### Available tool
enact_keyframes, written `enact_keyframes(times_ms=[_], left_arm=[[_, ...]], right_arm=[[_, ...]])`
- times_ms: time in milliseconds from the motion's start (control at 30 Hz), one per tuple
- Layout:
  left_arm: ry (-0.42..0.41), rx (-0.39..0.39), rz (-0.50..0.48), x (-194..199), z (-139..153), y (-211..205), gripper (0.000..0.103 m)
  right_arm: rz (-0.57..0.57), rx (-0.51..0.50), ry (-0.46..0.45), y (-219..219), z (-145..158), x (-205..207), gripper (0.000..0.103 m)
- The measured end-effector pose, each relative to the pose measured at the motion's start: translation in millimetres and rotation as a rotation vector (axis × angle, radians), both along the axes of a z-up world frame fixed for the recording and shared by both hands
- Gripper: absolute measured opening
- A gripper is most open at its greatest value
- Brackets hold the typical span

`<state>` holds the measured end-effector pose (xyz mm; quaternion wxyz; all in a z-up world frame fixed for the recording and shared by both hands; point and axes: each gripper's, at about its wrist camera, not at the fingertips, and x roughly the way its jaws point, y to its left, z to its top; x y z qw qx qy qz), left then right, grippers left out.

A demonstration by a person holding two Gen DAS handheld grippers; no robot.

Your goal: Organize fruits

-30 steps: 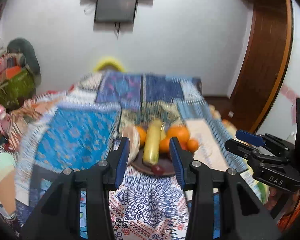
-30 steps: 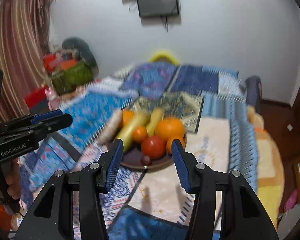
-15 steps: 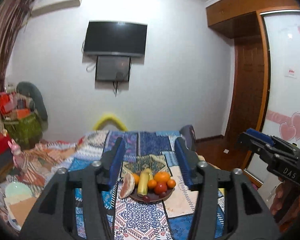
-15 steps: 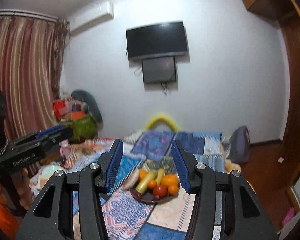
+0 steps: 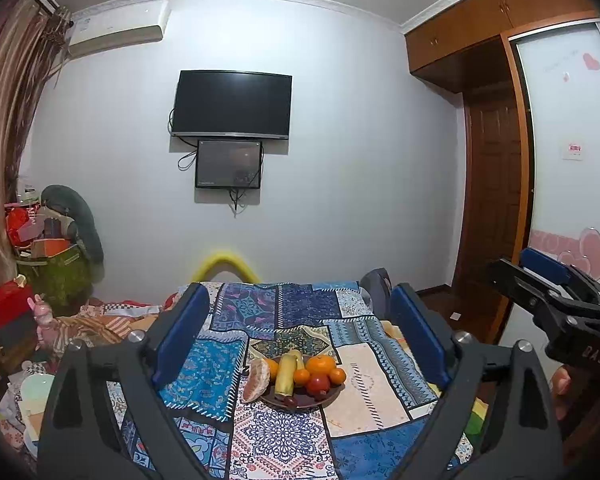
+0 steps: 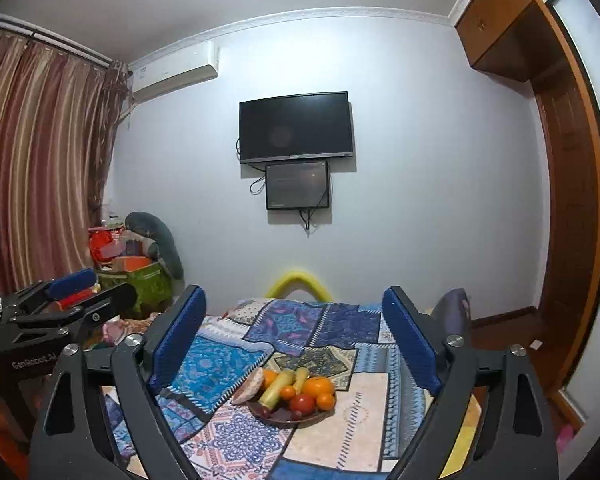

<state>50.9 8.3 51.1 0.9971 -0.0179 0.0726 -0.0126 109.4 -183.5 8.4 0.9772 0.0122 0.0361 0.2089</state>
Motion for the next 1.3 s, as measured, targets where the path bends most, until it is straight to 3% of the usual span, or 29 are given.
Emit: enact_keyframes(times_ms=[100, 1300], left_arm=[[-0.004, -0.003, 0.011, -3.0, -0.5, 0.2, 0.100], [-0.020, 0.028, 0.015, -13.0, -2.2, -8.4, 0.103]], right_arm=[[-0.024, 0.004, -0.014, 0.6, 0.0, -3.0, 0.103], [-0.027, 0.004, -0.013, -6.6, -3.2, -16.0, 0.103]])
